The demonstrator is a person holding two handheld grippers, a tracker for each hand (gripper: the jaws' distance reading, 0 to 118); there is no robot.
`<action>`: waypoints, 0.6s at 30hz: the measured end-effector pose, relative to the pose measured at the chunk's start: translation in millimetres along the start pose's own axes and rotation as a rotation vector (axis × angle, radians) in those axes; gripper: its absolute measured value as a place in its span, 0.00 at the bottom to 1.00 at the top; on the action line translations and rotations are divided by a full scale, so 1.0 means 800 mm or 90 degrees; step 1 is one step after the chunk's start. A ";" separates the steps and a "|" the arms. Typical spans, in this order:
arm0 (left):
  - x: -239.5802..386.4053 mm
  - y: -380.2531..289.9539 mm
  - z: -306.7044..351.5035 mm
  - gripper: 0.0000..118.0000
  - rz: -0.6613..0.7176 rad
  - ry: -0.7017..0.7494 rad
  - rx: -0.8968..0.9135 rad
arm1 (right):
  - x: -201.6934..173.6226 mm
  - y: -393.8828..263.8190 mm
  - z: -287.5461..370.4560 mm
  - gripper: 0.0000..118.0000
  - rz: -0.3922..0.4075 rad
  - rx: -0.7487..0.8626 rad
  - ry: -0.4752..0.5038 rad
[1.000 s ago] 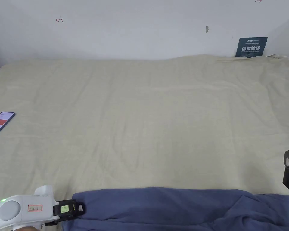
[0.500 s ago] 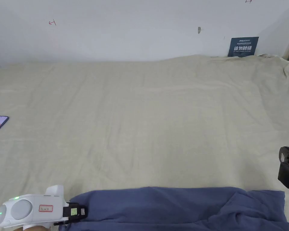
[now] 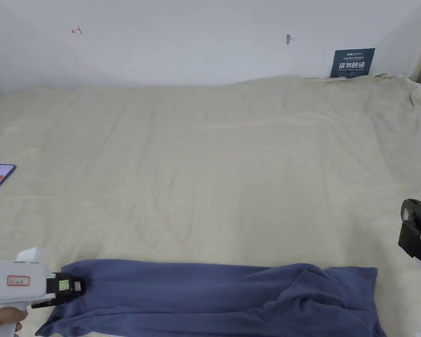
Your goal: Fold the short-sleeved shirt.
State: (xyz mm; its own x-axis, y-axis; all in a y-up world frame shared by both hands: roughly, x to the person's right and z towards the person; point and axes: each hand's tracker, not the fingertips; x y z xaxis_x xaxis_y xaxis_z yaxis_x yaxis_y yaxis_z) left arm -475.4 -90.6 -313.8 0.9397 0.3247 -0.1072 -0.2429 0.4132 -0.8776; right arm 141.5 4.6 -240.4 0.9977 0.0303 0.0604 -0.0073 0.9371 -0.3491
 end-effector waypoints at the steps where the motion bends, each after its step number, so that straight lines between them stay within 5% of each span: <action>1: 0.003 0.000 0.004 0.02 0.010 0.014 -0.005 | 0.001 0.001 0.001 0.00 0.001 0.001 0.002; 6: 0.043 0.002 0.018 0.02 0.035 0.008 -0.019 | 0.007 0.002 0.007 0.00 -0.005 0.012 0.006; 18: 0.221 0.000 -0.032 0.02 -0.014 -0.207 -0.072 | 0.018 -0.002 0.027 0.00 -0.009 0.016 0.010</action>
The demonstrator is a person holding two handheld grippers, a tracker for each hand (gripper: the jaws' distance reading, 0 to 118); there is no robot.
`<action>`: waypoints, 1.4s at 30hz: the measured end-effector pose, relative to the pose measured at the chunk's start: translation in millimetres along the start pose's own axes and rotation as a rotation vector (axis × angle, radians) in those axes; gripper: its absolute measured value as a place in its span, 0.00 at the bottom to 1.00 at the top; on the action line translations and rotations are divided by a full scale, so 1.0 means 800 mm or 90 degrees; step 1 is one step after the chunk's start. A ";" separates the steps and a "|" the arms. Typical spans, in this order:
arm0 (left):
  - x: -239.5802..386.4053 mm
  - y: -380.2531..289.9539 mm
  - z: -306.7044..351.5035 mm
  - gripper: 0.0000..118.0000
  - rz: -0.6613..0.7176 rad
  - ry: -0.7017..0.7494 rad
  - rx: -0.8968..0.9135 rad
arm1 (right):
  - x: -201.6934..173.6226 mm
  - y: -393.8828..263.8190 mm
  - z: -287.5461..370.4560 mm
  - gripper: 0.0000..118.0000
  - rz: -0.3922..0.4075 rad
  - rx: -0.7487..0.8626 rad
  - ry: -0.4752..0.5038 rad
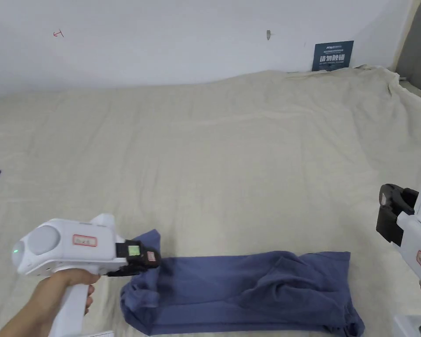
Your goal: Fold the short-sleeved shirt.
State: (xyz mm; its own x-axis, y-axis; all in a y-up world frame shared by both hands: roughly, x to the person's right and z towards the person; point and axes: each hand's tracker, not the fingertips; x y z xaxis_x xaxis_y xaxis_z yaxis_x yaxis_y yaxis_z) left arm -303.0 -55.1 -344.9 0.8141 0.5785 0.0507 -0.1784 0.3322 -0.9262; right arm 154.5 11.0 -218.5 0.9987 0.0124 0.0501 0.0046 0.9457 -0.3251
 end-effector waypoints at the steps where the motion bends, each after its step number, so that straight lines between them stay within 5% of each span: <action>1: 0.009 0.000 -0.014 0.02 -0.006 -0.004 -0.011 | 0.002 0.000 0.002 0.00 -0.001 0.000 -0.001; 11: 0.028 -0.008 -0.163 0.07 0.017 0.063 -0.095 | 0.016 -0.002 0.014 0.00 0.003 0.000 -0.017; 14: 0.029 -0.016 -0.179 0.27 0.018 0.064 -0.098 | 0.019 -0.004 0.016 0.00 0.000 -0.003 -0.019; 15: 0.030 -0.018 -0.179 0.27 0.015 0.066 -0.093 | 0.020 -0.005 0.016 0.00 0.000 -0.005 -0.020; 18: 0.037 -0.024 -0.169 0.83 -0.005 0.044 -0.079 | 0.023 -0.006 0.018 0.00 -0.001 -0.008 -0.025; 19: 0.038 -0.023 -0.162 0.91 -0.010 0.037 -0.070 | 0.023 -0.006 0.018 0.00 -0.002 -0.008 -0.026; 29: 0.014 -0.010 -0.035 0.94 -0.063 0.001 0.136 | 0.021 0.001 0.028 0.00 -0.004 -0.005 -0.035; 32: -0.002 -0.011 -0.016 0.91 -0.087 0.065 0.193 | 0.018 0.005 0.031 0.00 -0.004 -0.002 -0.038; 36: -0.023 -0.024 -0.013 0.18 -0.123 0.091 0.245 | 0.014 0.007 0.032 0.00 0.000 -0.003 -0.039; 40: -0.036 -0.043 -0.037 0.00 -0.147 0.106 0.247 | 0.016 0.005 0.028 0.00 -0.003 -0.006 -0.038; 42: -0.040 -0.052 -0.052 0.00 -0.149 0.116 0.240 | 0.016 0.002 0.026 0.00 -0.005 -0.009 -0.039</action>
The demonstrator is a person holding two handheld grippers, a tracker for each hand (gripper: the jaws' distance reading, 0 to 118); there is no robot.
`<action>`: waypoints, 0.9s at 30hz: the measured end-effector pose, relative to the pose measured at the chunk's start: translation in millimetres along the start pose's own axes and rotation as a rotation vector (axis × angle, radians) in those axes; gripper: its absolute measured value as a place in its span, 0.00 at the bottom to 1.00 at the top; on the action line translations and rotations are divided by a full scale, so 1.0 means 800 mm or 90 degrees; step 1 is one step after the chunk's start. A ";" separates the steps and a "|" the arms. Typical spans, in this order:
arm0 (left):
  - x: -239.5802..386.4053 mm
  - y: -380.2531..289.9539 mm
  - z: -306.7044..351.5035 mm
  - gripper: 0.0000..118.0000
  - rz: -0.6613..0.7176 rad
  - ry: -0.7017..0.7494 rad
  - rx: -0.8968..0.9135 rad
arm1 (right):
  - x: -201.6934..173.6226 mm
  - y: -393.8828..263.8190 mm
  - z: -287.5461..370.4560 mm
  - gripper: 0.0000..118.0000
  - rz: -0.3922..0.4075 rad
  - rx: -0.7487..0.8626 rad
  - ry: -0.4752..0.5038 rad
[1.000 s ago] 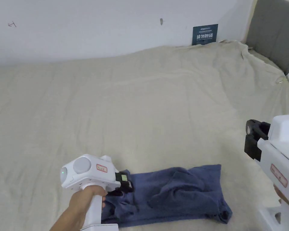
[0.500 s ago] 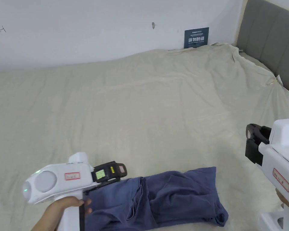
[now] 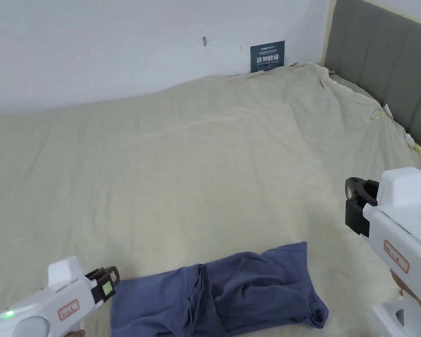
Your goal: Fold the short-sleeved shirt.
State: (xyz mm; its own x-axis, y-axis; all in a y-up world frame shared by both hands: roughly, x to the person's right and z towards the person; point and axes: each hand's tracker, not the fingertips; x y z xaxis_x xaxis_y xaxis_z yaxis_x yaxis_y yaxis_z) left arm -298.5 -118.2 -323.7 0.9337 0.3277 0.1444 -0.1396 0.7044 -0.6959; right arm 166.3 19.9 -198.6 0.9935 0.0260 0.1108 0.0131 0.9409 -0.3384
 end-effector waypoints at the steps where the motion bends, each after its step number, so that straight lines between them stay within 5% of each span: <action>1: -0.001 -0.007 -0.005 0.00 0.017 -0.002 -0.009 | 0.000 -0.001 -0.001 0.00 -0.001 -0.002 -0.001; 14: 0.065 -0.116 -0.068 0.00 0.053 -0.026 -0.096 | 0.017 -0.008 0.004 0.00 -0.005 -0.011 -0.012; 27: 0.151 -0.127 -0.084 0.00 0.001 -0.062 -0.118 | 0.023 -0.007 0.011 0.00 -0.005 -0.014 -0.021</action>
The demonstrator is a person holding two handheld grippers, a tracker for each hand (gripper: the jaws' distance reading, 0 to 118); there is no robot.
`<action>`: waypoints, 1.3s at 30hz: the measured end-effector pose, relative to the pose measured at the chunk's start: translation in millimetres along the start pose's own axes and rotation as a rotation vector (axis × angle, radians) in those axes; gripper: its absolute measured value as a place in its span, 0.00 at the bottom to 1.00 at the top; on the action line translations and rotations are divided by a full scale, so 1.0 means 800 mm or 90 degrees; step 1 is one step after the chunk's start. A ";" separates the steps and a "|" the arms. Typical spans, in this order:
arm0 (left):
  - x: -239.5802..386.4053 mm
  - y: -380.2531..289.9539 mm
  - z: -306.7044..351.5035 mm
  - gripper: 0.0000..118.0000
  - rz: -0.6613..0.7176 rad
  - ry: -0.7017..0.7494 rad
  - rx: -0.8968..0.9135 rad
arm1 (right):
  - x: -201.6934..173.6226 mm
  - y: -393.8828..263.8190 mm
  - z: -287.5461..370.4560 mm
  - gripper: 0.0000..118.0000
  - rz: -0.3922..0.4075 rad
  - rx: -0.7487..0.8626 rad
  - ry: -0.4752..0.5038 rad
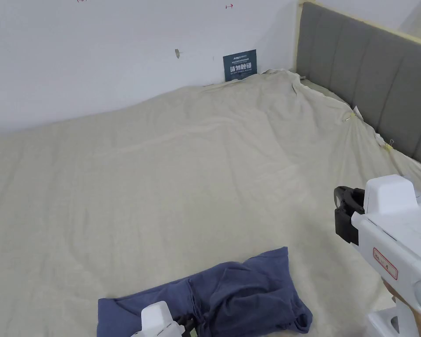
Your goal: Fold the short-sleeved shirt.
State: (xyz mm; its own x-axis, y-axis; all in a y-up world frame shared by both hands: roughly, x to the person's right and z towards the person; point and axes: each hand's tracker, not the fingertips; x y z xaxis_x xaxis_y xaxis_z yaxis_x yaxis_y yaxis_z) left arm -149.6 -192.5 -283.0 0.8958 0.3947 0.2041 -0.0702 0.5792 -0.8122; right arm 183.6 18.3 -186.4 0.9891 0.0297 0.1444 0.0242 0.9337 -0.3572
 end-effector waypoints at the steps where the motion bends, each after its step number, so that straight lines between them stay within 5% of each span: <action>1: -0.003 0.004 0.002 0.00 0.003 -0.001 -0.005 | 0.000 0.000 0.000 0.00 0.003 -0.002 0.002; 10: -0.091 0.085 0.090 0.00 0.128 -0.136 -0.017 | -0.002 0.005 -0.006 0.00 0.009 0.003 0.009; 19: -0.208 0.122 0.133 0.04 0.147 -0.060 -0.065 | -0.016 0.006 -0.015 0.00 0.010 0.009 0.025; 20: -0.216 0.120 0.129 0.09 0.139 -0.051 -0.078 | -0.018 0.006 -0.016 0.00 0.010 0.009 0.027; 24: -0.230 0.106 0.106 0.79 0.138 -0.036 -0.116 | -0.024 0.004 -0.020 0.00 0.010 0.004 0.031; 25: -0.232 0.104 0.098 0.83 0.137 -0.033 -0.121 | -0.024 0.003 -0.020 0.00 0.012 0.003 0.032; 36: -0.199 0.094 0.051 0.74 0.074 -0.047 -0.101 | -0.017 -0.001 -0.029 0.00 0.021 -0.004 0.018; 38: -0.196 0.095 0.052 0.65 0.054 -0.027 -0.111 | -0.018 -0.001 -0.029 0.00 0.021 -0.005 0.016; 39: -0.194 0.095 0.054 0.51 0.054 -0.034 -0.106 | -0.017 -0.002 -0.030 0.00 0.021 -0.005 0.016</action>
State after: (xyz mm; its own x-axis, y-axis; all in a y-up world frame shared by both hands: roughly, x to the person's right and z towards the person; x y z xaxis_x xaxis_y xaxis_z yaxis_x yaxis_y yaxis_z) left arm -313.2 -179.0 -352.5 0.8648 0.4772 0.1561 -0.0670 0.4178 -0.9060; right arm 173.6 8.0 -210.3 0.9926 0.0517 0.1097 -0.0076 0.9295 -0.3687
